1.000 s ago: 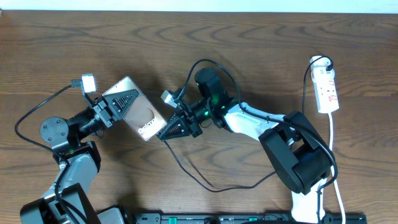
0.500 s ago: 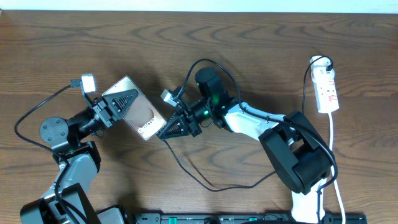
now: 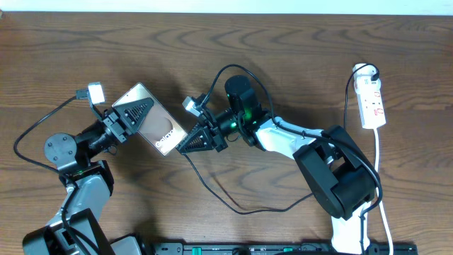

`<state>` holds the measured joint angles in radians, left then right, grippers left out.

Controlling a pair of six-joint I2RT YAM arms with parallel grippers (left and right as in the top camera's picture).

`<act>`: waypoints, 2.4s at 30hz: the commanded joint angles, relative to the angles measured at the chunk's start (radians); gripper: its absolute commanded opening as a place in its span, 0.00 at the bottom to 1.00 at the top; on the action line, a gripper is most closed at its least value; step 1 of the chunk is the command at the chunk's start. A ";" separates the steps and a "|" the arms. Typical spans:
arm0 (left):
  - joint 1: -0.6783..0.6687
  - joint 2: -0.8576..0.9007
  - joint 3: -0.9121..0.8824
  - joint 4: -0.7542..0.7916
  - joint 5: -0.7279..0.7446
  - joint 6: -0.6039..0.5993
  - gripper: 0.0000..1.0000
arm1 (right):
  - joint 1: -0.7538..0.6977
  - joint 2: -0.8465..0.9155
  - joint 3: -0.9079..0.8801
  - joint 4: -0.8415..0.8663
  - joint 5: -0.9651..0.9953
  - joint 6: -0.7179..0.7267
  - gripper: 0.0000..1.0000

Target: Plug charger to phone and switch on socket

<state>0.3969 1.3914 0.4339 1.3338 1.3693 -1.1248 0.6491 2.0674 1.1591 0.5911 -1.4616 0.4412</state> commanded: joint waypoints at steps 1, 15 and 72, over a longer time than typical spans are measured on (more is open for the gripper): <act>-0.027 -0.006 -0.018 -0.004 0.157 -0.009 0.07 | -0.013 -0.019 0.037 0.028 0.140 0.019 0.01; -0.027 -0.006 -0.018 -0.004 0.172 -0.001 0.07 | -0.013 -0.019 0.037 0.092 0.148 0.064 0.01; -0.027 -0.006 -0.018 -0.004 0.156 0.006 0.07 | -0.014 -0.019 0.037 0.105 0.150 0.078 0.34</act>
<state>0.3794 1.3914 0.4164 1.3205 1.4685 -1.1091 0.6491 2.0655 1.1751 0.6945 -1.3685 0.5194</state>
